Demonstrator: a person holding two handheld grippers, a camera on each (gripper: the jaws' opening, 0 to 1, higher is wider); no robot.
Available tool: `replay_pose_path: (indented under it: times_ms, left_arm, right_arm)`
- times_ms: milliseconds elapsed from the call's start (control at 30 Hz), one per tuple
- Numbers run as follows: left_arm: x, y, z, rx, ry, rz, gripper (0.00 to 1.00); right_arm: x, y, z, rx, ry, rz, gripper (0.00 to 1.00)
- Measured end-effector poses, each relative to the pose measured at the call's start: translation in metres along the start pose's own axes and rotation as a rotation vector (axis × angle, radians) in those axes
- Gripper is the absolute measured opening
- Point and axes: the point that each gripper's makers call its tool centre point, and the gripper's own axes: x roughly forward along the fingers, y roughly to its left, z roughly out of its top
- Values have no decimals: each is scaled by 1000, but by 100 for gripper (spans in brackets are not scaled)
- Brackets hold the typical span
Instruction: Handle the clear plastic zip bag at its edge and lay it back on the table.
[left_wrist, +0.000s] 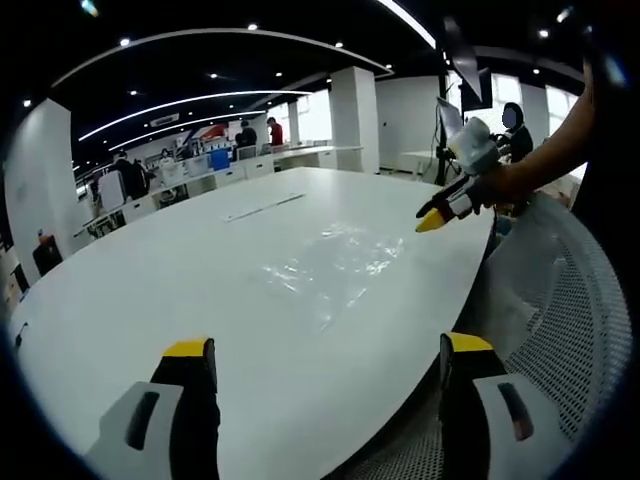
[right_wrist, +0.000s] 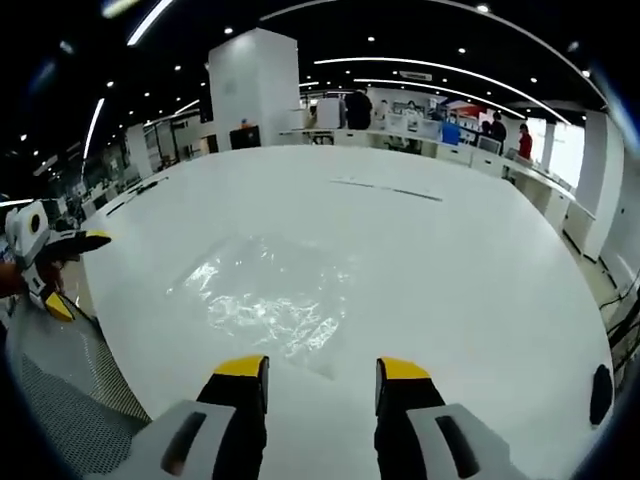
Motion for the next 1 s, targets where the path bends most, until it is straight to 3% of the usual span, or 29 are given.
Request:
replay_pose_path:
  times_ms: [367,1000]
  left_arm:
    - [0,2,0,-12,-10,-5,93]
    - [-1,0,-2,-12,3,-4,91]
  right_arm:
    - [14,-6,-3,49,18,-4,33]
    - [35,-9,-13,48,82,-11,22]
